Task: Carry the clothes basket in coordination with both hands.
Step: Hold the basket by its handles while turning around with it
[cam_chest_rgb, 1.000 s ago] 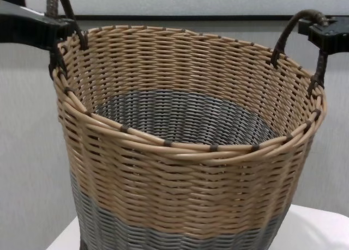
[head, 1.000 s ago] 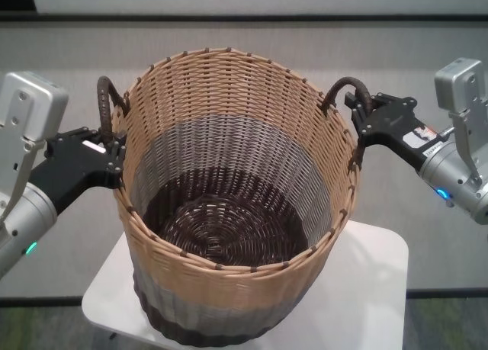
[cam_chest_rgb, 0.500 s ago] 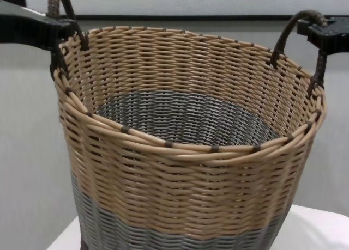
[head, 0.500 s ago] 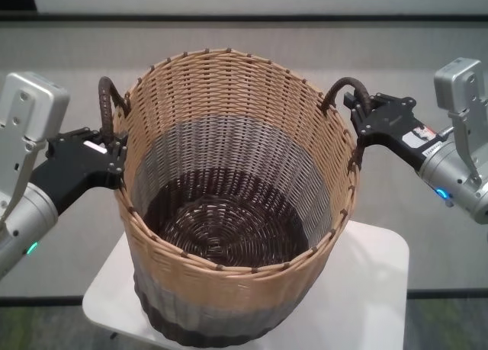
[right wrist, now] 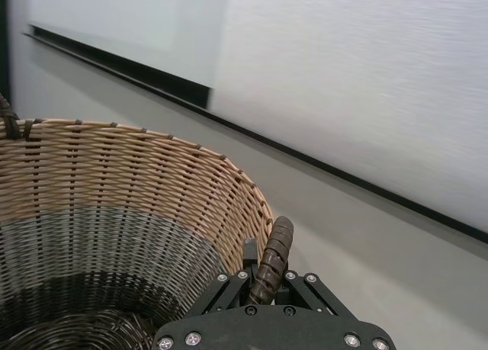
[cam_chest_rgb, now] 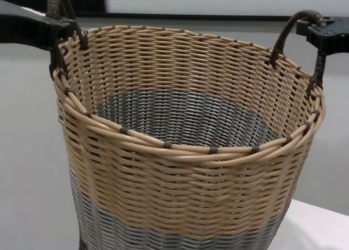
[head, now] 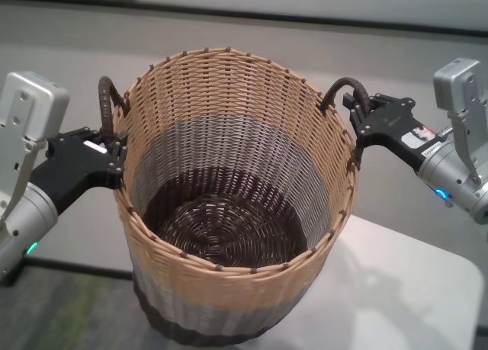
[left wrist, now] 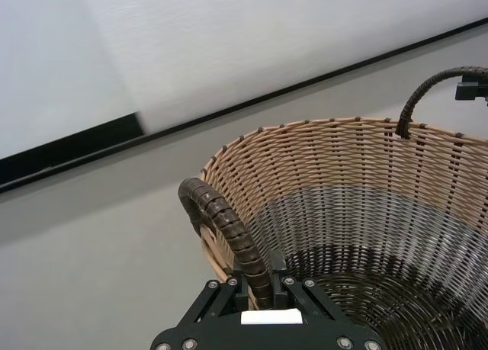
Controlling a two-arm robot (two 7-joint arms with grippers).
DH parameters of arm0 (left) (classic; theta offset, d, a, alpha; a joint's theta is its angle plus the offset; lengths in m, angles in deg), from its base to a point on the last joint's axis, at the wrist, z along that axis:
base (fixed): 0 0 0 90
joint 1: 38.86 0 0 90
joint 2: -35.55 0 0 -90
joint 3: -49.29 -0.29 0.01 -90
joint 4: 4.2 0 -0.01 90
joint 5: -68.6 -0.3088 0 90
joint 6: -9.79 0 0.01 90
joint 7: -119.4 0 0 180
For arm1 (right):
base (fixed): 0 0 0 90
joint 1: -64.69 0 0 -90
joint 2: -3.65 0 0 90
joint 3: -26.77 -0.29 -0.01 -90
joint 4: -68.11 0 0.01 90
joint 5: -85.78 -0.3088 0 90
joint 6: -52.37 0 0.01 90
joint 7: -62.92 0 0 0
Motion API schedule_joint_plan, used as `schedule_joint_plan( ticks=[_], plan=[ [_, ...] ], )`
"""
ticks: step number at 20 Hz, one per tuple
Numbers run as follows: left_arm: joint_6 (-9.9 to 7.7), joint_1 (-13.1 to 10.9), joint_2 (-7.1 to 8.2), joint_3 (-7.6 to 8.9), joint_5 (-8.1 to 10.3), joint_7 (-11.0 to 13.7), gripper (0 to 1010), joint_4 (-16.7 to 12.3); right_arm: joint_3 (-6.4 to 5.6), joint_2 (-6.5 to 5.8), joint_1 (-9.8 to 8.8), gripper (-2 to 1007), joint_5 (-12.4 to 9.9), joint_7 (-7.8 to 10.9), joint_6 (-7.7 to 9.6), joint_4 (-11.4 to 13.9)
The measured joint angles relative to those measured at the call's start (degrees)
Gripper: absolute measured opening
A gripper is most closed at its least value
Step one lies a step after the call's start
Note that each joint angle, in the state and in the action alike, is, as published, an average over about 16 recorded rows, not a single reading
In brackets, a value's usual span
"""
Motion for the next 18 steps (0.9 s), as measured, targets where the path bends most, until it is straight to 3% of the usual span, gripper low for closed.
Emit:
schedule_joint_plan(
  ticks=[18],
  plan=[
    [-0.03, 0.0, 0.03, -0.04, 0.04, 0.0, 183, 0.0, 0.05, 0.0, 0.05, 106, 0.0, 0.05, 0.06, 0.0]
  ],
)
